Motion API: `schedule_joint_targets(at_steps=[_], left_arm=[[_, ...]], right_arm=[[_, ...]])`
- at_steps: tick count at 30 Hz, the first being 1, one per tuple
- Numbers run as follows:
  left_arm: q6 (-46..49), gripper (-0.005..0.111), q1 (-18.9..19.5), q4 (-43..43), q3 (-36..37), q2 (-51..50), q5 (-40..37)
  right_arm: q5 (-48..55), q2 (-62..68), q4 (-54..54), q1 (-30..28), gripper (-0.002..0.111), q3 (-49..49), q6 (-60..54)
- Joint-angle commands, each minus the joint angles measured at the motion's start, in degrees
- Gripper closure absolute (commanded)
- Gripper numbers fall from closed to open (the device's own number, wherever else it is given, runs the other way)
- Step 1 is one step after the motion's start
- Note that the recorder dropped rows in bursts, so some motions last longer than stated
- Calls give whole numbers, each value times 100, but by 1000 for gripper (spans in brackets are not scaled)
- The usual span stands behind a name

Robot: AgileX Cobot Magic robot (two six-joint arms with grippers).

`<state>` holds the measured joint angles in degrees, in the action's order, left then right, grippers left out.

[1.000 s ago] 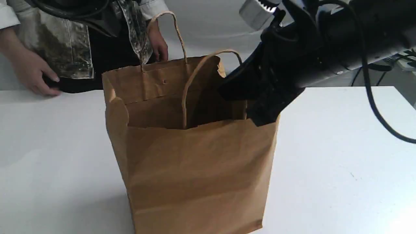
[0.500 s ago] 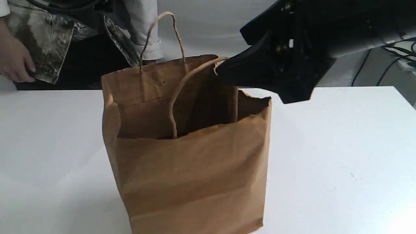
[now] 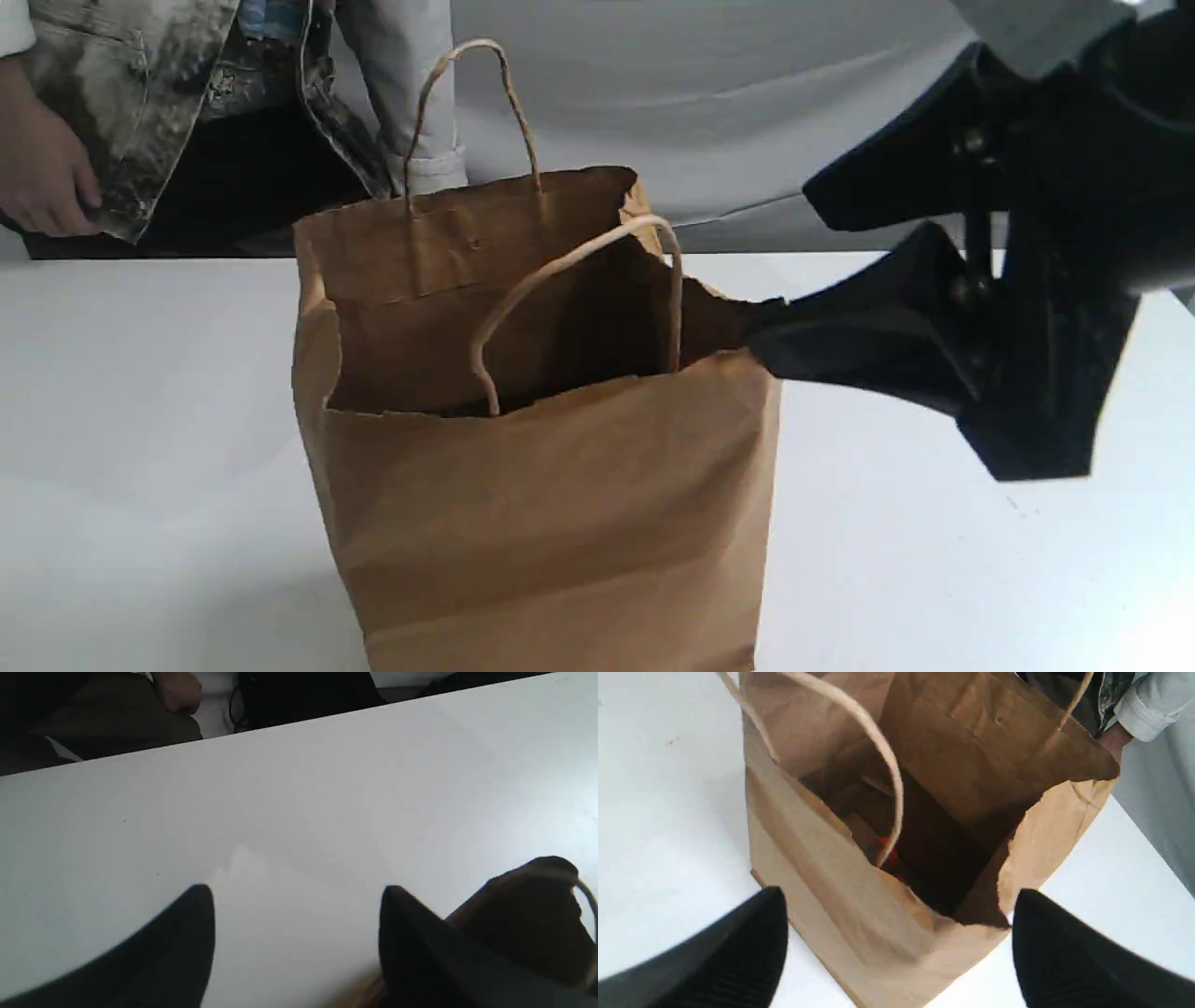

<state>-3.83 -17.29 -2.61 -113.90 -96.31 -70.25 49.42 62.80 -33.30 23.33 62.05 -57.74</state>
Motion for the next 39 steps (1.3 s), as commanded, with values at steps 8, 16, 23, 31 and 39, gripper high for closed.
schedule_joint_targets(at_steps=[8,16,23,31,39], left_arm=[[27,59,-1,-88,1,1394,28],[1188,65,-1,-967,1179,3780,1222],[2285,76,-1,-1294,3727,6091,2849],[3871,106,-1,-3800,6677,8113,4519],[4162,107,-1,-4054,8582,8814,5488]], right_arm=[[-1047,-2591,3192,15,52,-1352,2614],[-2822,-4905,7939,15,62,-1898,8680],[-1971,-5388,9031,15,93,-1898,9871],[-1312,-5376,8148,15,107,-1993,9871],[-1227,-5376,7929,15,107,-1993,9871]])
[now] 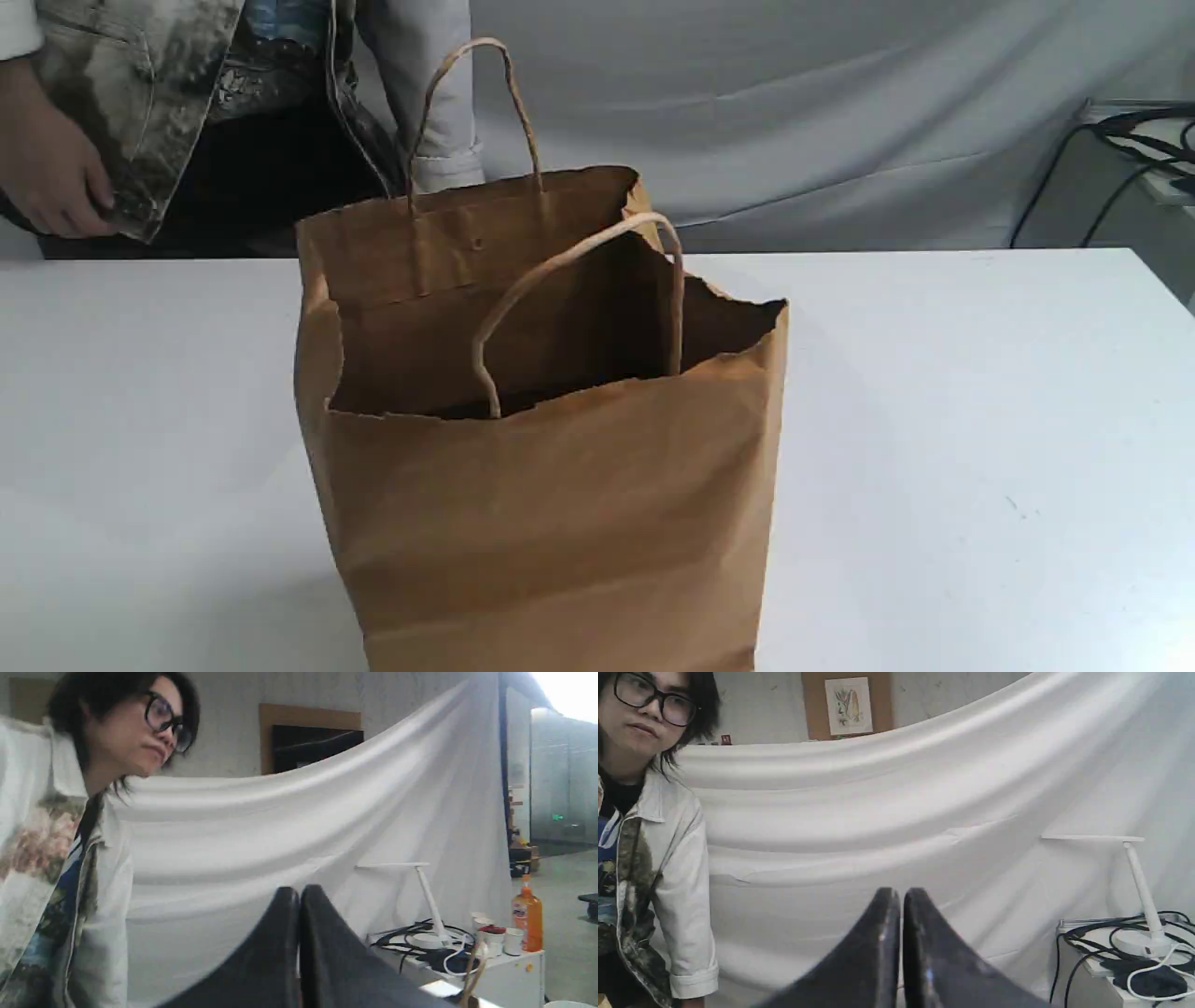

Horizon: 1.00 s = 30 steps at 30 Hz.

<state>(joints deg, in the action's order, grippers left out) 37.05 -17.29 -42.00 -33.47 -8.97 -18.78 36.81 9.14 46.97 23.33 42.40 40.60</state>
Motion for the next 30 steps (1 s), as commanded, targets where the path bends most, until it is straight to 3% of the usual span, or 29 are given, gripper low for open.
schedule_joint_targets(at_steps=[1,5,9,12,16,22,26,30], left_arm=[[74,107,-1,-115,747,81,369],[78,107,-1,-154,1578,81,647],[14,107,-1,-682,2120,81,1994],[-234,107,-1,-1319,2263,81,2465],[-255,107,-1,-1503,2549,81,2265],[-230,106,-1,-1406,2713,81,1045],[222,106,-1,-360,2713,81,1130],[246,106,-1,-350,2713,81,1200]], right_arm=[[35,-10,-104,15,107,-29,38],[35,-10,-104,15,107,-29,38],[35,-10,-110,15,107,-29,38],[35,-10,-110,15,107,-29,38],[35,-10,-110,15,107,-29,38],[35,-10,-110,15,107,-29,38],[35,-10,-110,15,107,-29,38],[35,-10,-110,15,107,-29,38]])
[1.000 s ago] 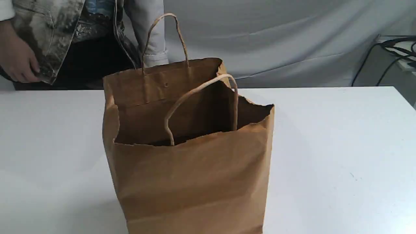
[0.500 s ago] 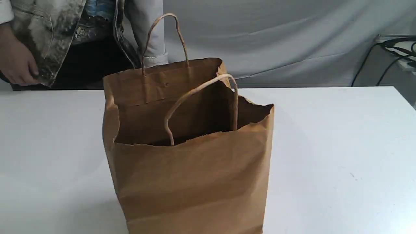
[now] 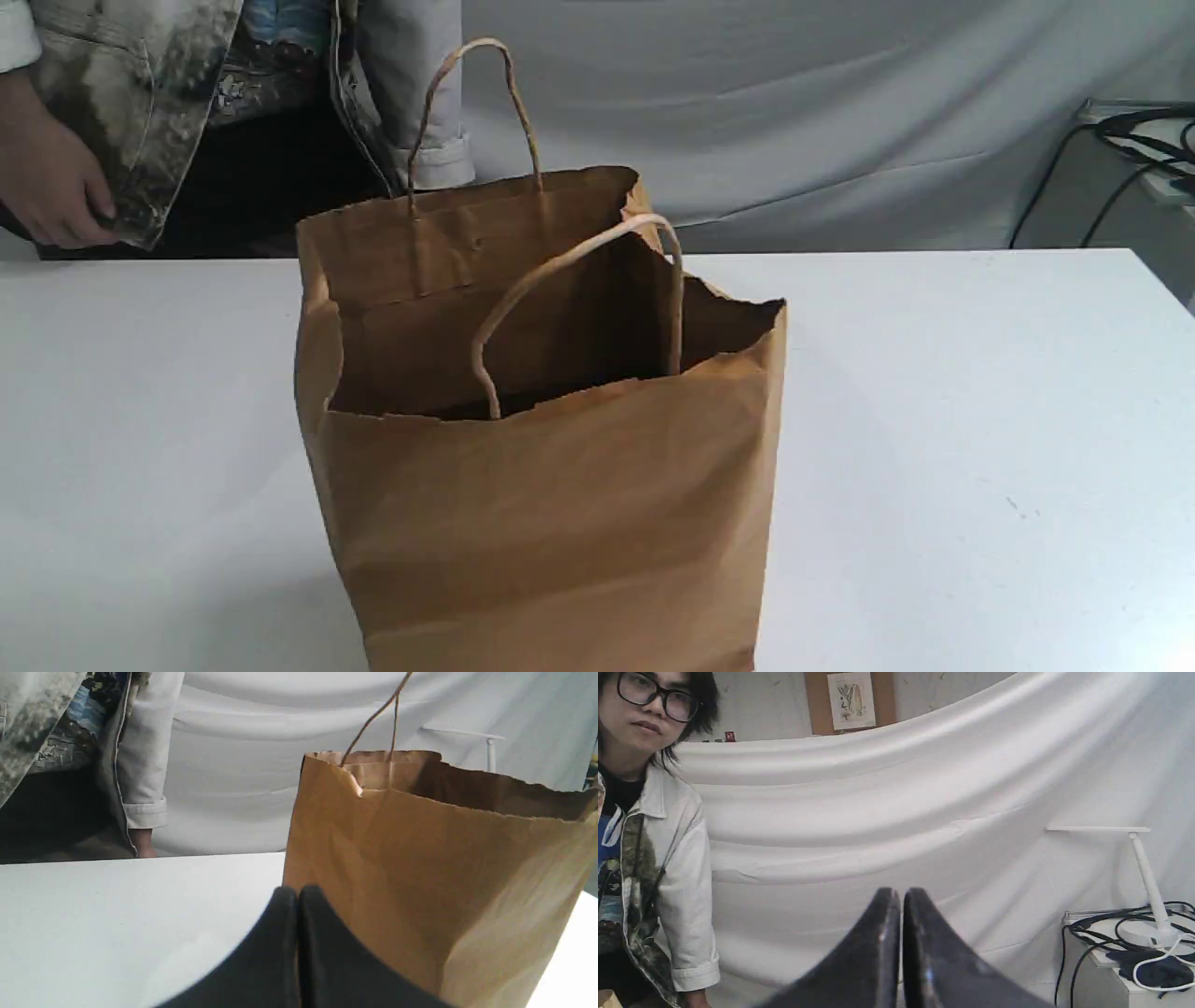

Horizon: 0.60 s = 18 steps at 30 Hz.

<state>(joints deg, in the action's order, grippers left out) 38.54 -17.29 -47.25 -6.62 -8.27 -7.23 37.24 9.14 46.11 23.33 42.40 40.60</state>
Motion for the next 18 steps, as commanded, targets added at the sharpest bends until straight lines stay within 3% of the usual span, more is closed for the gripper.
schedule_joint_targets(at_steps=[1,6,9,14,16,18], left_arm=[[149,106,-1,366,29,11,185],[202,106,-1,589,29,11,1671],[-23,106,-1,851,29,11,1968],[-2651,106,-1,3793,295,11,1844],[-3670,106,-1,4327,559,11,1844],[-4061,106,-1,4312,662,11,1844]], right_arm=[[-9,-10,-25,15,107,-29,38],[-9,-10,-25,15,107,-29,38],[-9,-10,-25,15,107,-29,38],[-9,-10,-25,15,107,-29,38],[-9,-10,-25,15,107,-29,38],[-9,-10,-25,15,107,-29,38]])
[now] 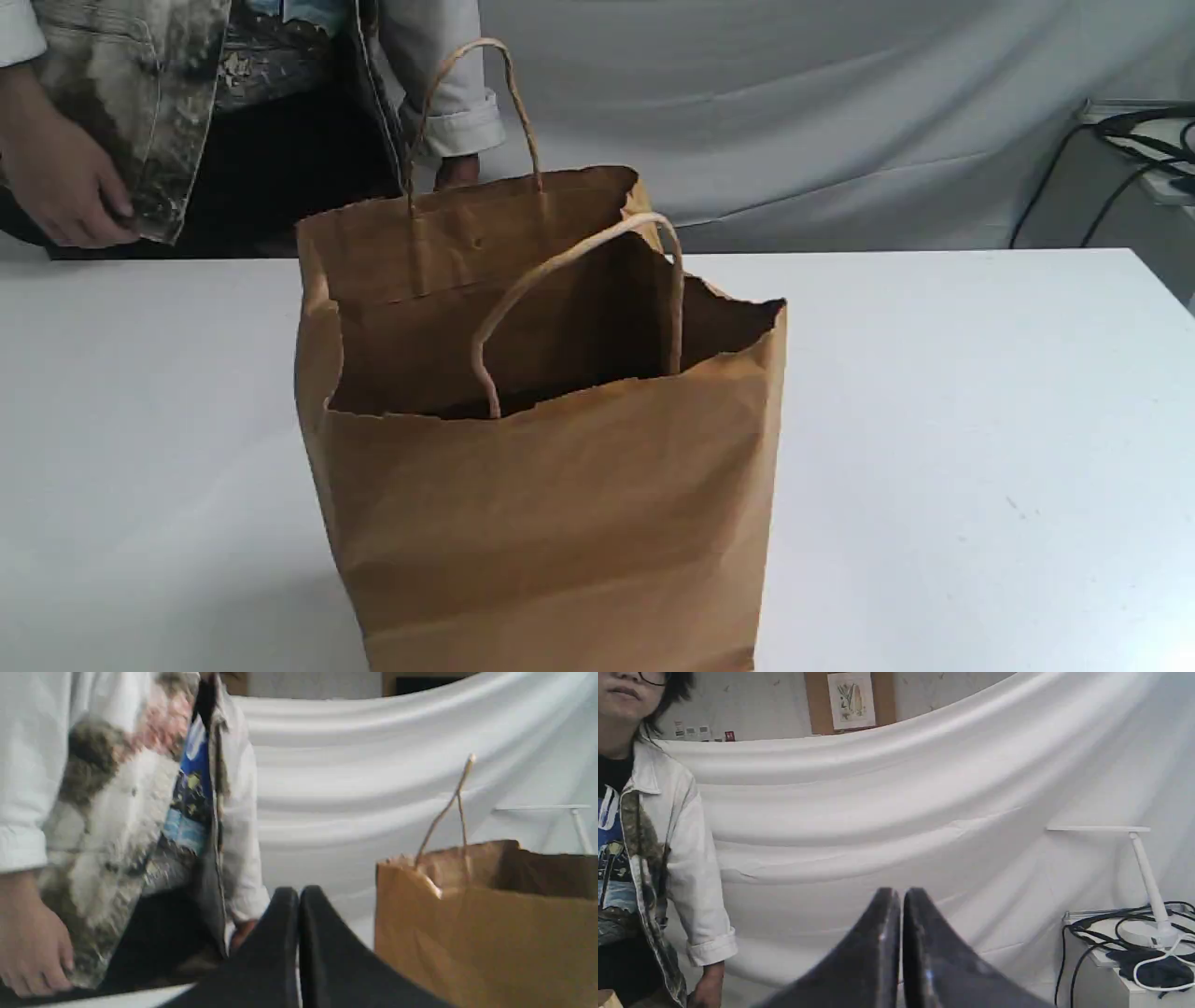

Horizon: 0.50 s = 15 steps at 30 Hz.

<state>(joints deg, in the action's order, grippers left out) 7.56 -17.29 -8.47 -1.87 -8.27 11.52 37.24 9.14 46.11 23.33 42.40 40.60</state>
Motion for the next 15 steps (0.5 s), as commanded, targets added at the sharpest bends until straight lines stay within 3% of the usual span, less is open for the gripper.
schedule_joint_targets(at_steps=[1,12,15], left_arm=[[-1143,106,-1,460,186,11,-106],[-1004,106,22,579,186,11,-998],[-1004,106,406,591,186,118,-1366]], right_arm=[[-9,-10,-25,15,107,-29,38],[15,-10,-23,15,107,-29,38],[51,-10,-23,15,107,-29,38]])
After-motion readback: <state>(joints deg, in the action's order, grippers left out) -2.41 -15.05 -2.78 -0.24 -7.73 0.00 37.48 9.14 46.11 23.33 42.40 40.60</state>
